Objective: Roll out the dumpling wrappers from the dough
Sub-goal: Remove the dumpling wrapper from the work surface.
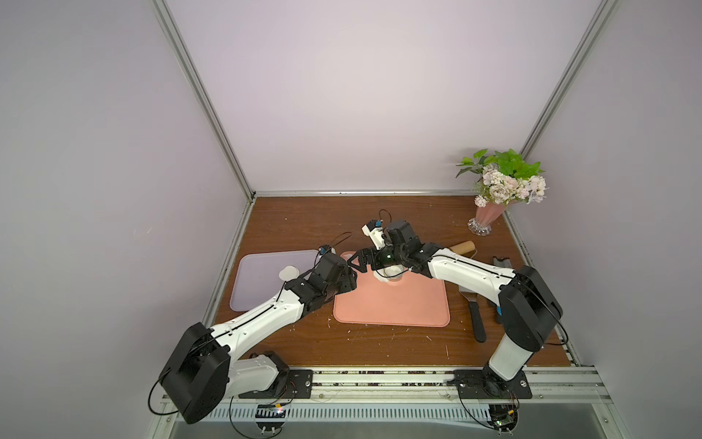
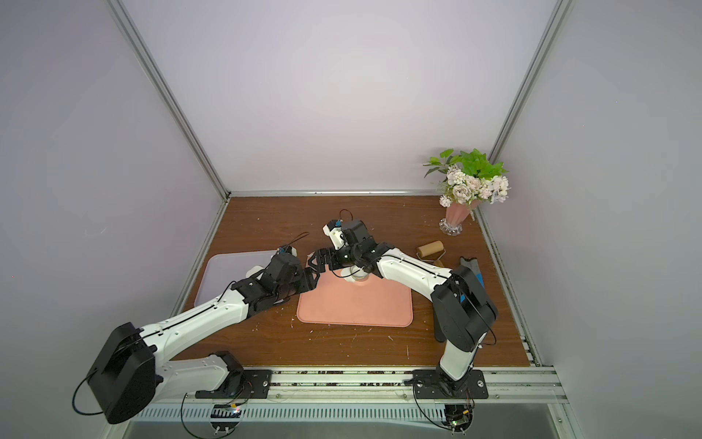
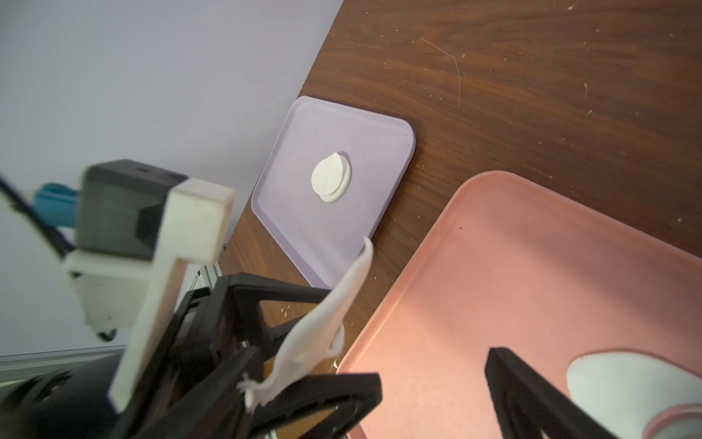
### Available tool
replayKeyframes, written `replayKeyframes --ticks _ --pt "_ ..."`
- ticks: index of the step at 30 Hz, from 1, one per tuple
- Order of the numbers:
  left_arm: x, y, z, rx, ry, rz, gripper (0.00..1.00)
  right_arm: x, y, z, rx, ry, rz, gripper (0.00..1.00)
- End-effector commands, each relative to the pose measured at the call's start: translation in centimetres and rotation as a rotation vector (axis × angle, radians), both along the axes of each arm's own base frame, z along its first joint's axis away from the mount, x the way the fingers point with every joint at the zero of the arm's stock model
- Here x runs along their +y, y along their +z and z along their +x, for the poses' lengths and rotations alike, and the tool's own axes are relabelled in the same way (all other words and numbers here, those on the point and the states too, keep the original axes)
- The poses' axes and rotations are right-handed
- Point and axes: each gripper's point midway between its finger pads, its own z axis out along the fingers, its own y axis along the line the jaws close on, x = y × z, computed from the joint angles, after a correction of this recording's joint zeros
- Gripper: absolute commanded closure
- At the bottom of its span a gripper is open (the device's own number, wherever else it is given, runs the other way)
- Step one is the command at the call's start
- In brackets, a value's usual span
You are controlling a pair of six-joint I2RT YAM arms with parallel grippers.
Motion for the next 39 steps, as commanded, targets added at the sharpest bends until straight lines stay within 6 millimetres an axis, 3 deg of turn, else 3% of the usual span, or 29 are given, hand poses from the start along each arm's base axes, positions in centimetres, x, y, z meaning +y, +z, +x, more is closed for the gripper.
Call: replayKeyframes --ticks 1,6,9,11,13,15,18,20,25,34,39 --pt "0.9 0.3 0.8 -0.028 0.035 0.028 0.37 -0.4 1.0 -1.3 0.002 0.025 0.018 0.01" --pt "0.8 -0.6 0.6 -0.009 0.018 0.026 0.75 -1.3 1.1 -1.5 -0.015 0.007 0.003 0.01" --pt "0.8 -1.4 0.2 0.023 0.006 0.038 0.79 -1.5 1.0 -1.4 -0.015 0.006 -0.006 0.01" --pt "0.8 -1.5 -0.1 0.036 -0.002 0.041 0.72 -1.5 1.1 -1.2 -0.021 0.002 -0.008 0.01" --pt "1.0 -1.8 -0.4 0.052 -0.003 0.052 0.79 -1.5 1.6 -0.9 -0.034 -0.003 -0.002 0.01" --pt "1.2 -1.5 -0.5 0.047 -0.002 0.054 0.71 -1.4 1.7 -0.6 -0.038 -0.003 -0.015 0.01" --pt "1.1 0.0 -0.7 0.0 0.0 0.003 0.47 -1.0 1.6 -0.2 -0.027 0.0 -0.016 0.01" --pt "1.0 1.0 -1.1 -0.033 -0.004 -0.051 0.45 -0.7 1.6 0.1 -0.018 -0.001 -0.01 0.01" --pt "0.3 2.2 -1.6 -0.097 -0.018 -0.148 0.23 0.2 1.8 0.1 0.004 0.007 0.033 0.01" --pt "-2.2 5.1 -1.1 -0.218 -0.084 -0.18 0.15 0.2 2.2 0.2 0.006 -0.008 0.054 0.01" --pt "-2.1 5.3 -0.7 -0.237 -0.067 -0.163 0.14 0.3 2.4 0.0 0.011 -0.008 0.07 0.01"
